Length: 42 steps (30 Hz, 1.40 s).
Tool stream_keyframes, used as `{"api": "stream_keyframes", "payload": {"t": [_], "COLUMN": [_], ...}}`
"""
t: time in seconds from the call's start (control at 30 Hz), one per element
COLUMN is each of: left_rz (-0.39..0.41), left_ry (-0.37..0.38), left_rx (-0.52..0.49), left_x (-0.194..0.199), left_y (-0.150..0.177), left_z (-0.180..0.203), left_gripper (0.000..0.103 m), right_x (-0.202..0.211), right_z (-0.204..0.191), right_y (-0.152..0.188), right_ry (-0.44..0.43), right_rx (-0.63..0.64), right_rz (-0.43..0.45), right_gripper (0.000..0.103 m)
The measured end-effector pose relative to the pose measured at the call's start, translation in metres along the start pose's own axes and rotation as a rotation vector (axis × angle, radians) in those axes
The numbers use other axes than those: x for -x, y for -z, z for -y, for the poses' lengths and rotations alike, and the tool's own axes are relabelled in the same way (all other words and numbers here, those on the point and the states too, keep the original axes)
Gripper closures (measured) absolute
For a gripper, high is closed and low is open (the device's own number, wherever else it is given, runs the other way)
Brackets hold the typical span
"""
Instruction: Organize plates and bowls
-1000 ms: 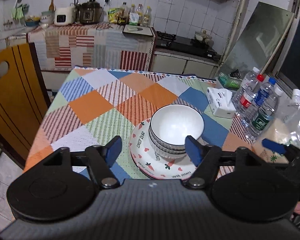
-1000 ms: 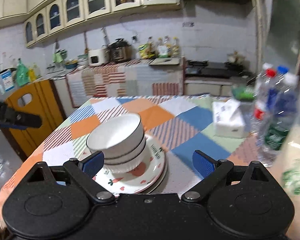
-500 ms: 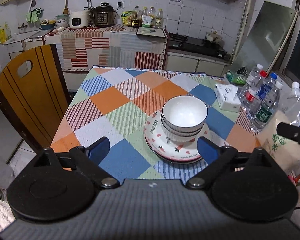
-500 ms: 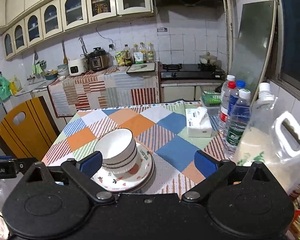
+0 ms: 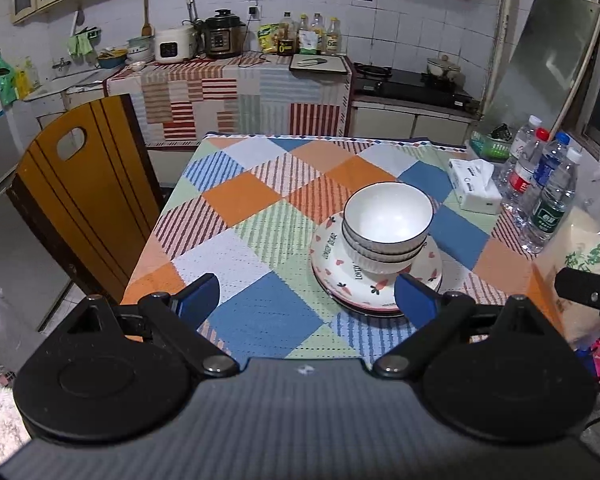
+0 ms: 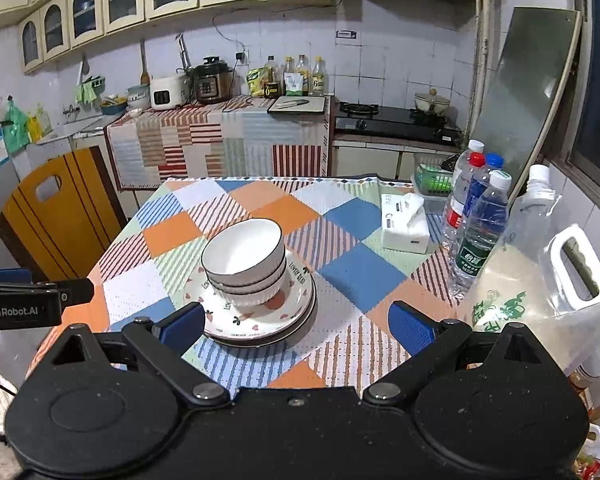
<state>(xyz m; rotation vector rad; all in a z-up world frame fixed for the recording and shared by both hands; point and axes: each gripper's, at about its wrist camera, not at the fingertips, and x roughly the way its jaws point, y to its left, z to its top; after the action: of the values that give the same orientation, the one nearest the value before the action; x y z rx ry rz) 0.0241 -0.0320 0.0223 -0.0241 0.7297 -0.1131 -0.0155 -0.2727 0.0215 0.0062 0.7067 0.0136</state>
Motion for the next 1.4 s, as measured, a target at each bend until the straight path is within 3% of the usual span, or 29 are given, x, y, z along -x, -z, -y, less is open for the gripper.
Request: {"api": "stream_keyframes", "payload": {"t": [0.13,0.33,0.83,1.4], "left_rz": [-0.01,-0.079,0.011,-0.005], "left_ry": [-0.022,0.006,-0.028,-0.046], "left_rx": [-0.008,-0.013,-0.032,-0.037], "left_x": [-0.003,-0.017,-0.012,-0.019], "left_y": [0.003,0.001,0.01,0.018], "left_z": [0.0,0.0,0.004,0.011], "left_gripper": [0.008,0.007,0.007,0.007], "right_x": [-0.004,-0.012,-0.026,-0.033], "right_z": [-0.002,-0.003,-0.009,-0.006], "right_y": [0.001,0.005,0.015,0.02], "right_ry": [-0.004,-0.003,0.029,0.047], "right_rx": [-0.002,0.006,0.011,-0.013], "right_rz": [-0.005,-0.019,-0.023,-0.056], "right_gripper": [0.003,0.003,0.003,0.003]}}
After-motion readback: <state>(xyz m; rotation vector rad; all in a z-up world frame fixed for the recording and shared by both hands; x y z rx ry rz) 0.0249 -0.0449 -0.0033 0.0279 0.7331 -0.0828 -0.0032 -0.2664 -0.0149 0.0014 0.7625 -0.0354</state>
